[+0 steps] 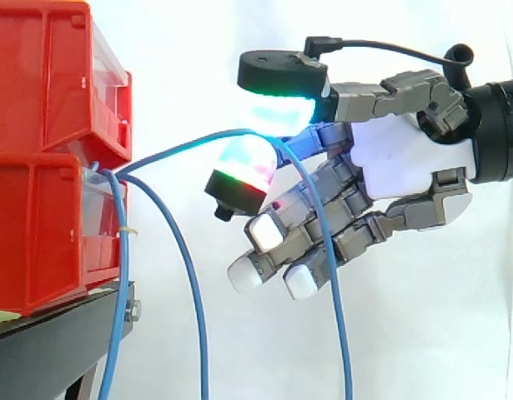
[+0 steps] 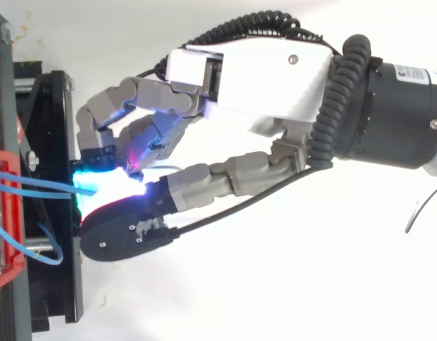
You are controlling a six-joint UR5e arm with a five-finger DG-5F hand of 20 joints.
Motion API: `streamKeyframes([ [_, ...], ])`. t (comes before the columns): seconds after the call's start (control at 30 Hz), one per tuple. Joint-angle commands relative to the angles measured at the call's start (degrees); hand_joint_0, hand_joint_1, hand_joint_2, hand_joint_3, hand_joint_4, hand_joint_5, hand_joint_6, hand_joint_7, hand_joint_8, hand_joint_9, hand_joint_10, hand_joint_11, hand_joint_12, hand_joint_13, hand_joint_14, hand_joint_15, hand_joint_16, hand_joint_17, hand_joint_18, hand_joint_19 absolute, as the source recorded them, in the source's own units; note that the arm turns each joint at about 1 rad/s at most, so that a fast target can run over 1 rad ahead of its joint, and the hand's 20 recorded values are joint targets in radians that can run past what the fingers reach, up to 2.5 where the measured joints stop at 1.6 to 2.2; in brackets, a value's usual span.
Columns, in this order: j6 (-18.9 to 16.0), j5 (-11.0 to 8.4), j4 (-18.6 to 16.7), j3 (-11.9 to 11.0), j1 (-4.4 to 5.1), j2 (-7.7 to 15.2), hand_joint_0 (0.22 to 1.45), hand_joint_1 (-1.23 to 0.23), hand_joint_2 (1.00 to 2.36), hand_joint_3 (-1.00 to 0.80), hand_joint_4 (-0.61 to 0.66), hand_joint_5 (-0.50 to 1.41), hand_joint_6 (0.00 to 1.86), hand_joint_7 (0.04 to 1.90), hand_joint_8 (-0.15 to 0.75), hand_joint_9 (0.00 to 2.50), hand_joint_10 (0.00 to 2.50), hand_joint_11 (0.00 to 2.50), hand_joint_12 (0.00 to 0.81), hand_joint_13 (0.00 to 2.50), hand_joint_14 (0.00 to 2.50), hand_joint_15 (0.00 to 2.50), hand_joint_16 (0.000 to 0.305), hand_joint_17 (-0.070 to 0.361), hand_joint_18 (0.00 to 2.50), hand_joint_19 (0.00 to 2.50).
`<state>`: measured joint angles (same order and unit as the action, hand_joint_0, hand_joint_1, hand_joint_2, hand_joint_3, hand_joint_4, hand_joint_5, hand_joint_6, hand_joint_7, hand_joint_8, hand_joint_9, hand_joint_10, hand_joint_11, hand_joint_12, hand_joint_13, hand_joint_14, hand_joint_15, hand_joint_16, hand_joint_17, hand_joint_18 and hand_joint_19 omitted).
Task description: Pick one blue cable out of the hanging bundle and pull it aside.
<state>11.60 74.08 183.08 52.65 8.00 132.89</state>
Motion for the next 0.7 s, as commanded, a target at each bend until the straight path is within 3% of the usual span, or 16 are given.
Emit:
streamKeyframes([
  [0.0, 0.0, 0.01, 0.0, 0.0, 0.0, 0.0, 0.56, -0.69, 1.02, -0.11, 0.13, -0.16, 0.86, 1.3, 0.312, 0.83, 0.02, 0.64, 0.352, 0.62, 0.01, 0.37, 0.053, 0.118, 0.66, 0.49],
  [0.3, -0.3, -0.08, 0.0, -0.4, 0.09, 0.0, 0.57, -0.73, 1.03, 0.04, -0.02, -0.14, 0.88, 1.34, 0.303, 0.89, 0.02, 0.65, 0.348, 0.64, 0.02, 0.37, 0.052, 0.116, 0.69, 0.48],
  [0.67, -0.4, -0.34, 1.9, -0.4, 0.18, 0.1, 0.57, -0.74, 1.03, 0.05, 0.0, -0.13, 0.88, 1.34, 0.313, 0.91, 0.02, 0.65, 0.358, 0.65, 0.01, 0.36, 0.053, 0.119, 0.71, 0.47],
])
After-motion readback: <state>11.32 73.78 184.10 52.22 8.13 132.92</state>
